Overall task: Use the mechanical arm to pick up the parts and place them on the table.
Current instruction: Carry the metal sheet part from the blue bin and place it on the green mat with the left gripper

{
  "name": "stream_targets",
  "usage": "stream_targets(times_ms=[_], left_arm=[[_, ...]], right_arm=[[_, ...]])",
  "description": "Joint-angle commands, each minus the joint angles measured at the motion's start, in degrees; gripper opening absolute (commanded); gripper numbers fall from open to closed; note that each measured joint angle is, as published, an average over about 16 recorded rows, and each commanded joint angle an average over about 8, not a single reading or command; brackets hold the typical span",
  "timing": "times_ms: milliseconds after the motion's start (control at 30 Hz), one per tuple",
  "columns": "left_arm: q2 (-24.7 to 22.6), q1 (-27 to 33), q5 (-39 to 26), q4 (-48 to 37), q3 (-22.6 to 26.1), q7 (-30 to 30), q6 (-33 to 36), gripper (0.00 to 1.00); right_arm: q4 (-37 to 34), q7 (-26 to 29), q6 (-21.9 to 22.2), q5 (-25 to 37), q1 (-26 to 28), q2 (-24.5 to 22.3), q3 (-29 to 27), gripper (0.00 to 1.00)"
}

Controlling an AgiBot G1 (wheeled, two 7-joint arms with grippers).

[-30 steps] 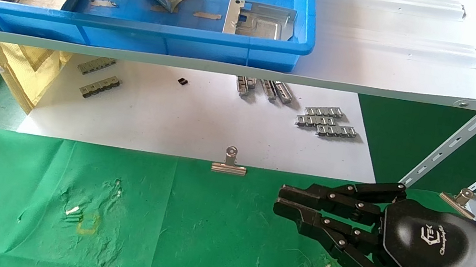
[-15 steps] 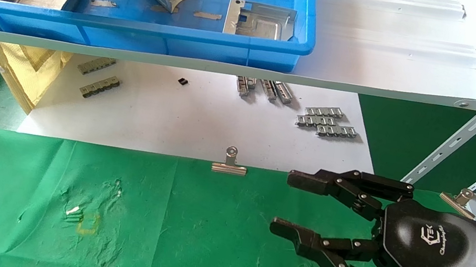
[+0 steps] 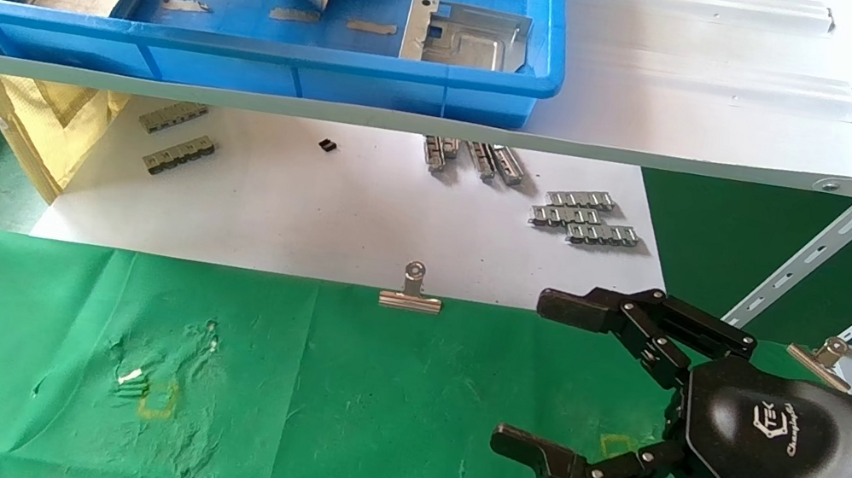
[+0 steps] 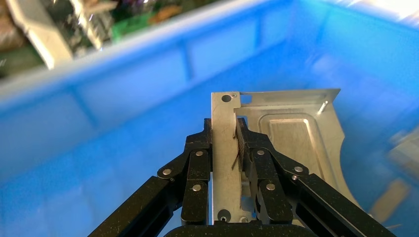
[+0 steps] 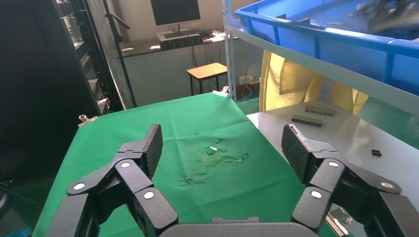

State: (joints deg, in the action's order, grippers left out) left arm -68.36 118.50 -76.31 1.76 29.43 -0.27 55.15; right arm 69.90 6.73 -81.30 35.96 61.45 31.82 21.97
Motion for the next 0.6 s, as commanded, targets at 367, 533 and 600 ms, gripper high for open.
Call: stream_targets(times_ms=[367,533,600], left_arm=[[2.4,0.2,1.9,0.2,-1.3,3.5,4.7,0.0],[3.2,0.9,3.4,0.7,-2.3,4.6,7.5,0.0],[3.7,1.0,4.2,1.2,-2.8,5.2,10.5,0.0]], right_arm=[[0.0,0.0,0.0,0.0,0.0,0.0,0.0,1.0],[0.0,0.0,0.0,0.0,0.0,0.0,0.0,1.0],[0.0,0.0,0.0,0.0,0.0,0.0,0.0,1.0]])
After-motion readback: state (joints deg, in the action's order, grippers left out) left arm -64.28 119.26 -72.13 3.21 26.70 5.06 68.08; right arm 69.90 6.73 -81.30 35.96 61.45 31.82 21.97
